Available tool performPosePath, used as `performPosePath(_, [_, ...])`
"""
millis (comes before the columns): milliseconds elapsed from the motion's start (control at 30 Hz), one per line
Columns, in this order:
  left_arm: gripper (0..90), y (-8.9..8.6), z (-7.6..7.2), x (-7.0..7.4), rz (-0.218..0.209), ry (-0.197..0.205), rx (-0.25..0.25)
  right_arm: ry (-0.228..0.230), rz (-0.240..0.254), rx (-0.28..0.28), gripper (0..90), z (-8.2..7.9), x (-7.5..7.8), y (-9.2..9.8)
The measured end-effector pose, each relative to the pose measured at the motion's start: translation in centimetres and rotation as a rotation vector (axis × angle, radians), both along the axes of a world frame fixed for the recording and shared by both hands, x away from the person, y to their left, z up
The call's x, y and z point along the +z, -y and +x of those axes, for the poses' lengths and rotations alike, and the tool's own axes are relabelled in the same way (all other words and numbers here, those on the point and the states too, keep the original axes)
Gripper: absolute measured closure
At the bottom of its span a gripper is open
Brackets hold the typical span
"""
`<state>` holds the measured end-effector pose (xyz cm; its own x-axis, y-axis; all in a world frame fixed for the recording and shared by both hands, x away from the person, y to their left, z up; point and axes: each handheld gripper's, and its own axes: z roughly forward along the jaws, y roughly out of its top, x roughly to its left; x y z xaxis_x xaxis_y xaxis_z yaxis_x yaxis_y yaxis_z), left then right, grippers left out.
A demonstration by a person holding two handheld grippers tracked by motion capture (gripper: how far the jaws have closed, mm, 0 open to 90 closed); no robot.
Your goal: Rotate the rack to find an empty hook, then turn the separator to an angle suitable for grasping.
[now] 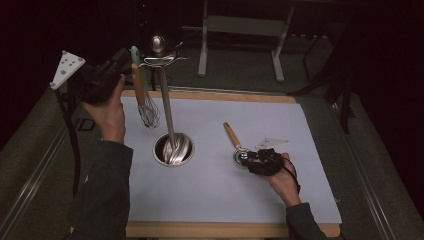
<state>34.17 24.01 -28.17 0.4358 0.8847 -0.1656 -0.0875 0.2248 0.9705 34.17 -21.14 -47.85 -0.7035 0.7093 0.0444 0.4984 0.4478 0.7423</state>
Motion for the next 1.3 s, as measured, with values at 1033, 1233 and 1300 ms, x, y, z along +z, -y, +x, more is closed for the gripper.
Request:
performPosePath(1033, [89.9, -1.7, -3.9, -8.1, 0.082, -0.038, -0.004, 0.005, 0.008, -0.017, 56.5, 0.1, 0.0, 0.8])
performPosePath(1233, [89.5, -3.0, -3.7, -10.7, 0.114, -0.133, 0.017, 0.002, 0.009, -0.024, 56.5, 0.1, -0.1, 0.9])
performPosePath(1300, [89.1, -3.4, -3.8, -11.7, 0.124, -0.166, 0.021, 0.003, 0.008, -0.026, 56.5, 0.1, -0.1, 1.0])
